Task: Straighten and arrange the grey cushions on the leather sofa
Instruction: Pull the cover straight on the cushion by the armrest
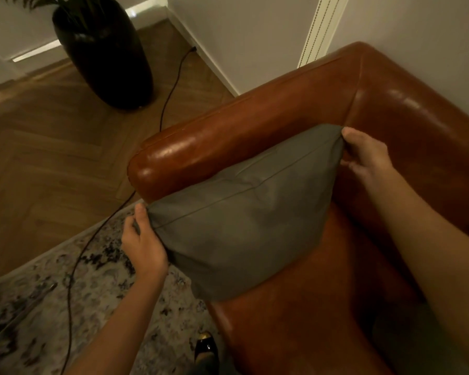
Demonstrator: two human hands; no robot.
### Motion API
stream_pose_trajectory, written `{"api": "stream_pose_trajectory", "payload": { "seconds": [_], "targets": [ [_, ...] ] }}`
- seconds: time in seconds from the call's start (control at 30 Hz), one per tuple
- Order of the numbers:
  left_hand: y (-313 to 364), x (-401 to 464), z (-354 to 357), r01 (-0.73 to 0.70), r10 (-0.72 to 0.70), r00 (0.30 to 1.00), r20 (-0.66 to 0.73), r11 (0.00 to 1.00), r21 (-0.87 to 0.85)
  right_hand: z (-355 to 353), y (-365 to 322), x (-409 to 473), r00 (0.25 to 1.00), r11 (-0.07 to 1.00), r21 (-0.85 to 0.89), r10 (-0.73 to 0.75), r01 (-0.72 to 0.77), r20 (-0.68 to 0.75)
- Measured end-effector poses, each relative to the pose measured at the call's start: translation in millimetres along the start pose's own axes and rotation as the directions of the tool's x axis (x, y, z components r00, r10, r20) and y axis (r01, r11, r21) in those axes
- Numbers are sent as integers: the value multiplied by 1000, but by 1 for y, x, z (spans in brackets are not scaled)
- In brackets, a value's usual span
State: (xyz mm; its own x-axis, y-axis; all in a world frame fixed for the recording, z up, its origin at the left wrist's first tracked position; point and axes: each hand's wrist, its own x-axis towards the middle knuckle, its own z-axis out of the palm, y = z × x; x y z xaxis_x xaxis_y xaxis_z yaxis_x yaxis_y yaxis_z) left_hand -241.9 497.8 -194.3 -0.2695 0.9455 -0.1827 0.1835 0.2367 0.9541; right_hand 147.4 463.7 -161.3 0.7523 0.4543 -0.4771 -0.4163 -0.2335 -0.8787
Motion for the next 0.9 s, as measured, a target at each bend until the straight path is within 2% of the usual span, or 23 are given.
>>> {"api": "stream_pose_trajectory", "payload": {
  "seconds": [0.1, 0.23, 0.4, 0.47, 0.6, 0.77, 0.9],
  "targets": [
    [0, 0, 1, 12, -12, 1000, 2, 1000, 28, 7, 15, -5, 999, 959, 282, 47, -45, -1],
    [0, -1, 0, 20, -20, 1000, 2, 1000, 9, 10, 13, -10, 996, 897, 433, 82, -90, 37],
    [-3, -13, -13, 64, -68, 997, -35, 993, -101, -3, 13, -8, 968, 956, 263, 67, -132, 242],
    [-5, -25, -20, 49, -49, 999, 3, 997, -56, -4, 17, -6, 960, 959, 256, 45, -118, 276],
    [-10, -36, -25, -6, 4, 1000, 29, 997, 76, 3, 22, -7, 976, 984, 180, -51, 12, 212],
    [2, -32, -23, -48, 44, 998, 37, 989, 139, 8, 27, -15, 989, 970, 216, -132, 115, 70],
    [18, -39, -27, -137, 126, 988, 93, 981, 135, -1, 21, -32, 939, 938, 32, -344, 345, -30]
  ]
}}
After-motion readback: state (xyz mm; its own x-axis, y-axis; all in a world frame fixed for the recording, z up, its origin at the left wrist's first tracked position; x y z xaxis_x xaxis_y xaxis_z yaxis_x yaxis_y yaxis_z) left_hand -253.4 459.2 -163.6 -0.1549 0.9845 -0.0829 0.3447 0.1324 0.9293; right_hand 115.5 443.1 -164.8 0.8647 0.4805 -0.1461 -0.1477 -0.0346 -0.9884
